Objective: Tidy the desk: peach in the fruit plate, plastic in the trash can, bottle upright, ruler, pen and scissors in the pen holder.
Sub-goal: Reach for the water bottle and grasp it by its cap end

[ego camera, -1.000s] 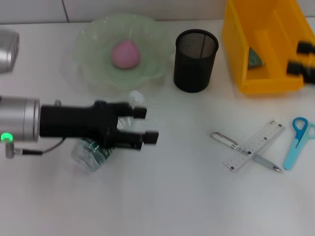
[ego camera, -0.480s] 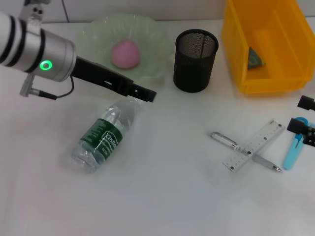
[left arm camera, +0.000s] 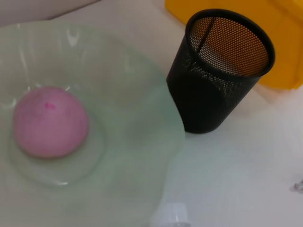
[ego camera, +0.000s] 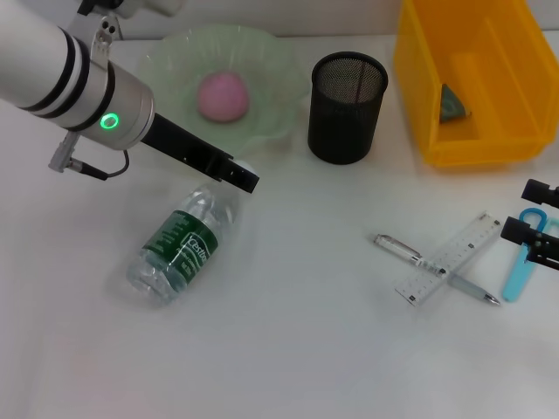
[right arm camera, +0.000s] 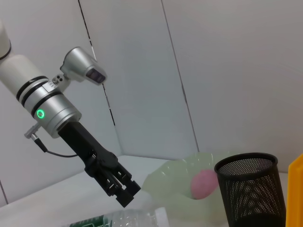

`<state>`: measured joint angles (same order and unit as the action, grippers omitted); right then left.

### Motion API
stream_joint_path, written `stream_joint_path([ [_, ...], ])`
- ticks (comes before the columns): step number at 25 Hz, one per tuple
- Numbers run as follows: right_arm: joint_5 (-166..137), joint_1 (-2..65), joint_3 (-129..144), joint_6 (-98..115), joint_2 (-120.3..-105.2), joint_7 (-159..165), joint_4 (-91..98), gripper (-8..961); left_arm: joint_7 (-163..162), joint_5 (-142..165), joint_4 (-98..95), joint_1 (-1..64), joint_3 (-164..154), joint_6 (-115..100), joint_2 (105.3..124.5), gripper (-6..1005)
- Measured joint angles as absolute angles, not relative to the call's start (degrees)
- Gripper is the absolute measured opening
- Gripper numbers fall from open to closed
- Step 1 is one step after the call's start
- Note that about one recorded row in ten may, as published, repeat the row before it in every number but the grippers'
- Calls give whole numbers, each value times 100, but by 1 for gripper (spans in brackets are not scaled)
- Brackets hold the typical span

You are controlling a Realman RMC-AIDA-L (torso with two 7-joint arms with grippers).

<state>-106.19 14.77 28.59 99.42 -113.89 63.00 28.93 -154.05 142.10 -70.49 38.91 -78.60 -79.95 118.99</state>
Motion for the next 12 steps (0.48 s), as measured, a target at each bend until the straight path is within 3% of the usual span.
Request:
stream_joint_path([
  [12,-10640,1578,2911,9592,-11451,6185,2878,747,-15601,14242,-6701,3782,-8022,-7547,11902,803],
])
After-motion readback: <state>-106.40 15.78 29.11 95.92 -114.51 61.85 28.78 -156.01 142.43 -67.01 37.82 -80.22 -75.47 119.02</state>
